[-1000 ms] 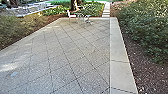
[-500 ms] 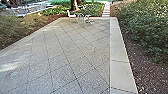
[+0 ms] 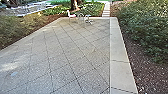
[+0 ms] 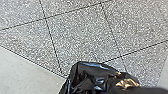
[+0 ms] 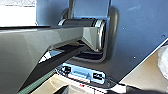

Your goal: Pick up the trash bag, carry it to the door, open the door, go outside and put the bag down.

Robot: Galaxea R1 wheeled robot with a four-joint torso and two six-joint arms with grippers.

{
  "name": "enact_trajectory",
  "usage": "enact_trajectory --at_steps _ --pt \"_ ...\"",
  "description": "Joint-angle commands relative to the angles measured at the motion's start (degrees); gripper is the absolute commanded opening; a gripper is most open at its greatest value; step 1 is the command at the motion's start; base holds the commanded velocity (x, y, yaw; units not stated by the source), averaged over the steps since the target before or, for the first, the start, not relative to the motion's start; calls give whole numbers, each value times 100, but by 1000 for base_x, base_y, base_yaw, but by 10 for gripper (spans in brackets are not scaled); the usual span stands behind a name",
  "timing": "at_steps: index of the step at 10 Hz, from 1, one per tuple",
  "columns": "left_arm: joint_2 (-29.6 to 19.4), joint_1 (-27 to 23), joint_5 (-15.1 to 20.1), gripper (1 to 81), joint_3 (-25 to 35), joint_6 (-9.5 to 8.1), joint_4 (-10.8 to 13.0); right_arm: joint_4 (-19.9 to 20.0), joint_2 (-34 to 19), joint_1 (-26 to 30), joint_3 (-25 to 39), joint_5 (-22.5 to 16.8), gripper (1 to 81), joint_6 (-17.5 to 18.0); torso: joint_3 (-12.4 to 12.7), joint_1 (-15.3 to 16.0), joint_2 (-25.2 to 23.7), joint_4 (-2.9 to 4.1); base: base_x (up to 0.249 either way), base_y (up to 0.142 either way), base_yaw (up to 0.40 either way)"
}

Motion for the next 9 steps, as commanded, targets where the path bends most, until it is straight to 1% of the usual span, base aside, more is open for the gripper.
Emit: enact_trajectory --at_steps 1,6,9 --pt "-202 -558 333 10 -107 17 -23 -192 209 -180 86 -652 811 -234 0 0 0 0 0 0 0" --pt "-202 -558 333 10 -107 26 -5 -191 209 -189 86 -644 811 -234 0 0 0 0 0 0 0" --pt "-220 -541 333 10 -107 26 -49 -191 209 -180 86 -644 811 -234 0 0 0 0 0 0 0"
